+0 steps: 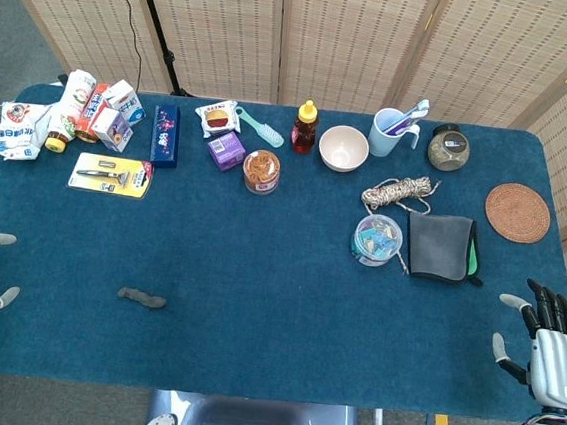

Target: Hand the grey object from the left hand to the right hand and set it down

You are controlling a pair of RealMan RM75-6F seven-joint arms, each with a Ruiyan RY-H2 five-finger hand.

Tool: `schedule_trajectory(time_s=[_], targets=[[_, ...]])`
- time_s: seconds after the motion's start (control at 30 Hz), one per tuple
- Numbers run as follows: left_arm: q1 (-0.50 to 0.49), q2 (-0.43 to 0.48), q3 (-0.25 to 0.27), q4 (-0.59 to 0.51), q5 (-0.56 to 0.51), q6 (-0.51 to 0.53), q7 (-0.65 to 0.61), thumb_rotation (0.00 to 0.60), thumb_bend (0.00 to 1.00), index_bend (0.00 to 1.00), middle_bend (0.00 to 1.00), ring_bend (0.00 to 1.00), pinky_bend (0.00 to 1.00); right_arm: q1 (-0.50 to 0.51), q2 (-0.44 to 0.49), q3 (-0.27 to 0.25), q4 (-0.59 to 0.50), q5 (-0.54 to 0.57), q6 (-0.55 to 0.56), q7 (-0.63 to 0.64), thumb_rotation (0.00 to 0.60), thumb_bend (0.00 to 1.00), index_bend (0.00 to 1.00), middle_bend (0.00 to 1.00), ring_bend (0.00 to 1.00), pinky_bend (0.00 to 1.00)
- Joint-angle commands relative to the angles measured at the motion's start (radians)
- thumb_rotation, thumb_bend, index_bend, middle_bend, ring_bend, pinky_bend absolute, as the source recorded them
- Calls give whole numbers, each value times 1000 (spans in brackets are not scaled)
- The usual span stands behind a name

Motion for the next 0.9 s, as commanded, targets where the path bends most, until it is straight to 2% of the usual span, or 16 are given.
schedule_trajectory(time_s=[0.03, 0.2, 0.37, 0.5, 0.63, 0.67, 0.9], targets=[[0, 0, 1, 0, -1, -2, 0, 600, 144, 306, 91, 67, 0, 1, 1, 0, 0, -2, 0, 1, 600, 426, 276, 74, 4, 0], [3, 2, 2, -2, 2, 4, -5, 600, 143, 306, 91, 70, 0, -1, 5, -2, -3, -10, 5, 3, 600, 427, 276, 74, 4, 0], [2, 11, 5, 0, 5, -2, -7, 600, 232, 306, 92, 79, 0, -6, 8, -2, -5, -12, 14, 5, 600, 427, 276, 74, 3, 0], [-5, 20, 4, 1, -2, -17, -4, 600, 247, 309, 96, 83, 0, -9, 8, -5, -8, -13, 16, 5, 600, 428, 276, 74, 3, 0], [-20, 17, 5, 2, 1, -37, 10, 600, 434, 395, 137, 108, 0, -11, 9, -6, -9, -15, 19, 6, 600, 427, 276, 74, 3, 0], [-25, 15, 4, 3, -1, -46, 12, 600, 453, 407, 144, 113, 0, -12, 9, -7, -10, -16, 20, 5, 600, 427, 276, 74, 4, 0], [-63, 0, 7, 6, 14, -99, 26, 600, 444, 475, 147, 114, 0, -12, 9, -7, -13, -14, 18, 4, 600, 427, 276, 76, 4, 0]])
